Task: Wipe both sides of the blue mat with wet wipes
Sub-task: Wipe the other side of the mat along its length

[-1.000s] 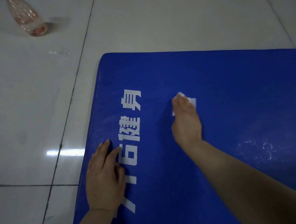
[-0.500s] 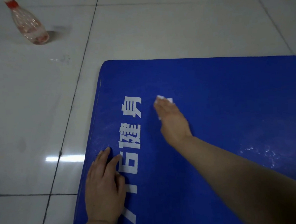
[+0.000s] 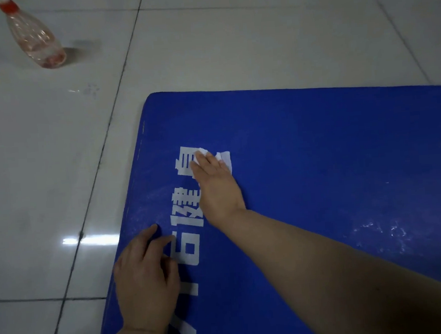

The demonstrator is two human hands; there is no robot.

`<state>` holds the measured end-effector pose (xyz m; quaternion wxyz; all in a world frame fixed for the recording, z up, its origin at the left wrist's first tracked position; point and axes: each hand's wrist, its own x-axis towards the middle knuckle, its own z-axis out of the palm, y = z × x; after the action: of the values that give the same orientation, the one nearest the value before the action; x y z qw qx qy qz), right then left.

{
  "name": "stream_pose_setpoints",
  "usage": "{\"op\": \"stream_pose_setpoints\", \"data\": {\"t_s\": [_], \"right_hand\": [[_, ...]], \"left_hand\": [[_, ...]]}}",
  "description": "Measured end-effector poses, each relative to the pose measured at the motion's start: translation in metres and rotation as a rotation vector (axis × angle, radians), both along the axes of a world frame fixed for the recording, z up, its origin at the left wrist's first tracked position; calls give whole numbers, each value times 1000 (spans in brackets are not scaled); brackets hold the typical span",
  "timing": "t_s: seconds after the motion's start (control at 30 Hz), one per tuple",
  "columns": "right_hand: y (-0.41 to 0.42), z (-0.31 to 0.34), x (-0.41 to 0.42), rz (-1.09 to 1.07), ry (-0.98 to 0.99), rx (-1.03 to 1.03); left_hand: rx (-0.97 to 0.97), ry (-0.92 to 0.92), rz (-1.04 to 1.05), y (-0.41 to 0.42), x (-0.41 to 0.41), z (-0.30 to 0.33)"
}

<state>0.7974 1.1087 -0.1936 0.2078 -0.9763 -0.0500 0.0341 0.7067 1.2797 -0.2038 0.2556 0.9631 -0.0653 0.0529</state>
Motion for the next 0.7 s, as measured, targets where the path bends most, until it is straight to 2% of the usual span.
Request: {"op": "stream_pose_setpoints", "data": {"t_s": [0.2,0.3,0.37,0.47,0.57,0.63,0.7], "right_hand": [[0,-2,-2,10,-15,44],[-3,-1,-3,4,-13,97],[-15,-5,-3,-25,-39,44],[-45,-20,1,-223,-165,-152],[-57,-30,14,-371,-173,-102],[-43,-23,26,-330,-130,-94],[-20,-17,39,-182,-126,-97]], "left_hand": [[40,-47,-29,-29,76,0],[128,-45,-143,-32,89,-12],[176,-20,-164,-31,90,-14],[167,24,-156,-28,92,-13],[153,4,-167,-29,94,-15],[139,-11,-171,-28,95,-15],[127,-21,-160,-29,95,-14]]}}
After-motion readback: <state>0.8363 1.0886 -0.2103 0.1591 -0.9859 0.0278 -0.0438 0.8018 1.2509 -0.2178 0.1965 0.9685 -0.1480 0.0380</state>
